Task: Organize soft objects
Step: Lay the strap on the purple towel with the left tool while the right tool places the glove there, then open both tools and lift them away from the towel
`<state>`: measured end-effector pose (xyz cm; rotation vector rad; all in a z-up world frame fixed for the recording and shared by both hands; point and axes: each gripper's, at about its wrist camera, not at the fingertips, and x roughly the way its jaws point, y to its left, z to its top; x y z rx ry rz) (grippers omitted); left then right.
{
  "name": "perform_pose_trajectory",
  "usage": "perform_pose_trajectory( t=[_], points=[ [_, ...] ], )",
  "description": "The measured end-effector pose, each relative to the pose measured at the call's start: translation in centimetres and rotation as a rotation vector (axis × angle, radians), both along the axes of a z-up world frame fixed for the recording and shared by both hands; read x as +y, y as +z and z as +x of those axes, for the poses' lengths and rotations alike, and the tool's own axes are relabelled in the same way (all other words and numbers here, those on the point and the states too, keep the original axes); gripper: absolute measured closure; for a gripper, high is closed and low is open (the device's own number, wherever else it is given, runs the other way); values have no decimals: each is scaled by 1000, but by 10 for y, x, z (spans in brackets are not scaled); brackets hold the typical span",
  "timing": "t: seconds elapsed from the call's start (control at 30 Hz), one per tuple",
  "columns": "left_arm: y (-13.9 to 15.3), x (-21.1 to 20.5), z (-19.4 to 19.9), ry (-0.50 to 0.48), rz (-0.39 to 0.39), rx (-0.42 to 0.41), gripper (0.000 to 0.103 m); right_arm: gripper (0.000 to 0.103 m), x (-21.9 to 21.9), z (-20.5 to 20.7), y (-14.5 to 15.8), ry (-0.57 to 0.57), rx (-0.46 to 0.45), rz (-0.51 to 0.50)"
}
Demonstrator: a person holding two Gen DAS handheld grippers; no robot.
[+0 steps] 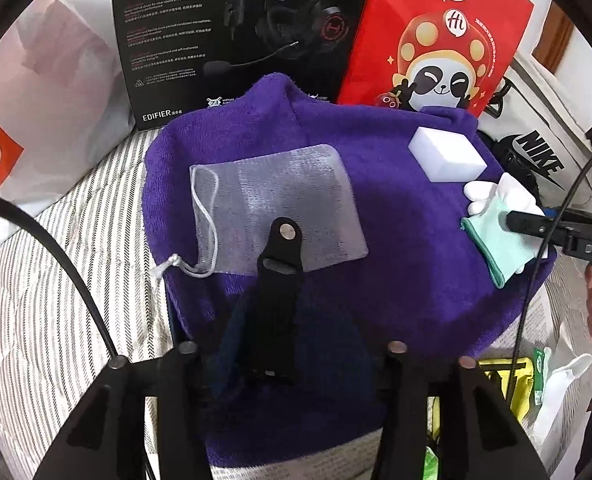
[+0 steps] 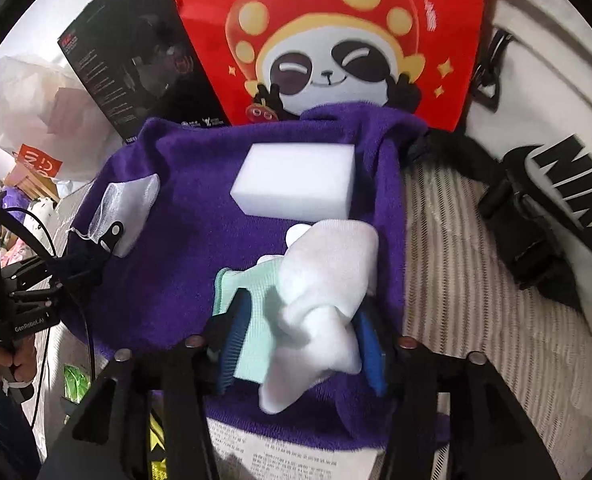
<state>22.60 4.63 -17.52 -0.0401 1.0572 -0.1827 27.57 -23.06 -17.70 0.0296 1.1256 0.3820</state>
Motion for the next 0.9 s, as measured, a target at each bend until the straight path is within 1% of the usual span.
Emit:
perform_pose_trajectory(
  t=[0.07,0.17,0.33,0.47,0.53,0.57,0.63,0.77,0.9],
  points=[
    [2,-2,-2,3,1,1,55,41,-3,-6,11,-2,-21,4],
    [10,-2,-8,7,-7,-5,55,41,-10,-14,26,-12,-43,14],
    [32,-1,-25,-1,-9,-42,53,41,-20,-31,49,-44,-72,27],
    [45,-4,-42,-19,-12,-63,52,41,-30,-59,64,-65,-94,38],
    [48,-5,-50,-21,-11,-72,51,39,-30,-74,66,-62,-101,32],
    [49,-5,-54,-24,-12,-73,51,35,-32,-82,66,-62,-101,28],
    [48,-5,-62,-24,-10,-69,51,31,-33,-95,63,-59,-96,24],
    [48,-8,-76,-23,-15,-65,51,30,-43,-132,51,-50,-65,28],
    [48,-12,-88,-24,-32,-65,49,29,-50,-160,40,-40,-45,34]
  ],
)
